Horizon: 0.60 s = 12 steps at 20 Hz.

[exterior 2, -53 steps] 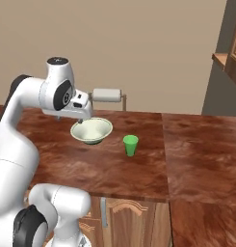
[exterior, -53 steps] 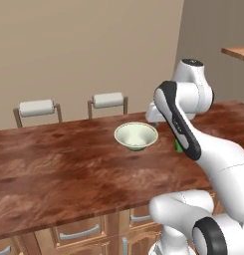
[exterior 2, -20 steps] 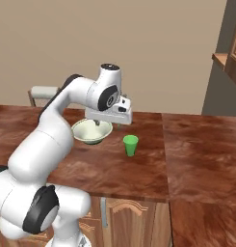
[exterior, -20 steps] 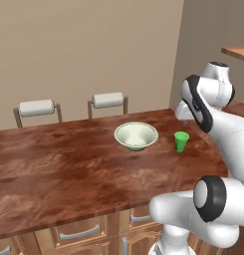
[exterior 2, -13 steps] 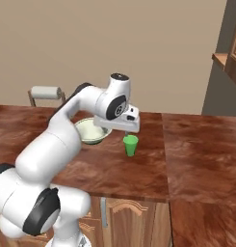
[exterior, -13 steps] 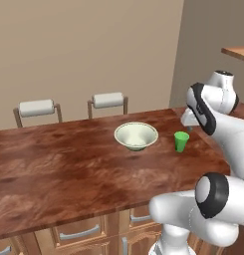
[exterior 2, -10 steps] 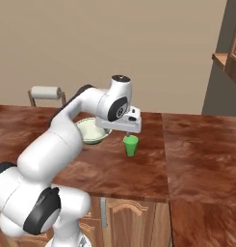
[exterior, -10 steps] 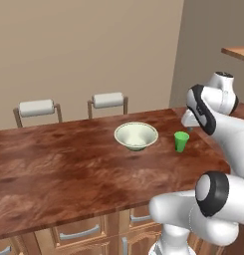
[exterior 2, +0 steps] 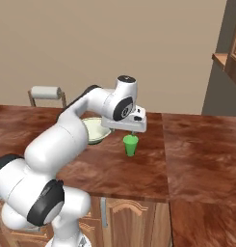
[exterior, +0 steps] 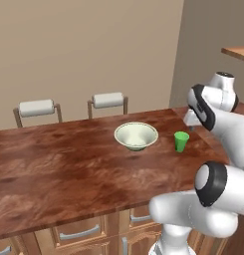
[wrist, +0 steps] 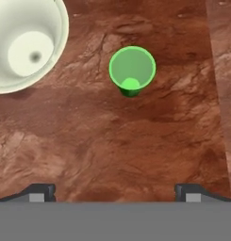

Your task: Pick the cup and bowl from the counter and place them on the counter next to the sink.

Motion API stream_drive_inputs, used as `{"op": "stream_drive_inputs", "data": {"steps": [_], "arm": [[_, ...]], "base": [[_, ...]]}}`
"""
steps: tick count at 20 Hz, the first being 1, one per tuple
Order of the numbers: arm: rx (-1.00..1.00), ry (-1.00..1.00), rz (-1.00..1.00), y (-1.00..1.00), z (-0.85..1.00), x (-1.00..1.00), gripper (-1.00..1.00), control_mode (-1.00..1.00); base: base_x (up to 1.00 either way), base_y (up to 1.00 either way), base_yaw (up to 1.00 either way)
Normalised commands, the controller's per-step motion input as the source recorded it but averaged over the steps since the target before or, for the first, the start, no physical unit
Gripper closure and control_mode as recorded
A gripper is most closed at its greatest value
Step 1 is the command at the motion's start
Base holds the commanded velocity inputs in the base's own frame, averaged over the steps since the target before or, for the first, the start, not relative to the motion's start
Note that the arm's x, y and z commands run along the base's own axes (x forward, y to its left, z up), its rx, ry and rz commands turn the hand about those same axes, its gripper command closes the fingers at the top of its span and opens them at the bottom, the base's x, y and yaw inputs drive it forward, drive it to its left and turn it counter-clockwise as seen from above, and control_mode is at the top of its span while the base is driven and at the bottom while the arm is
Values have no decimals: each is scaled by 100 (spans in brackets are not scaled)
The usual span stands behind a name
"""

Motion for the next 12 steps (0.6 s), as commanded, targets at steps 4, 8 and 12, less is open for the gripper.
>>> {"op": "stream_drive_inputs", "data": {"steps": [4,8,12], "arm": [[0,5,0,-7,-5,47,-100,-100],[0,5,-1,-1,-14,61,-100,-100],[0,2,0,0,-19,62,-100,-100]], "base": [[0,0,0],[0,0,0],[0,0,0]]}}
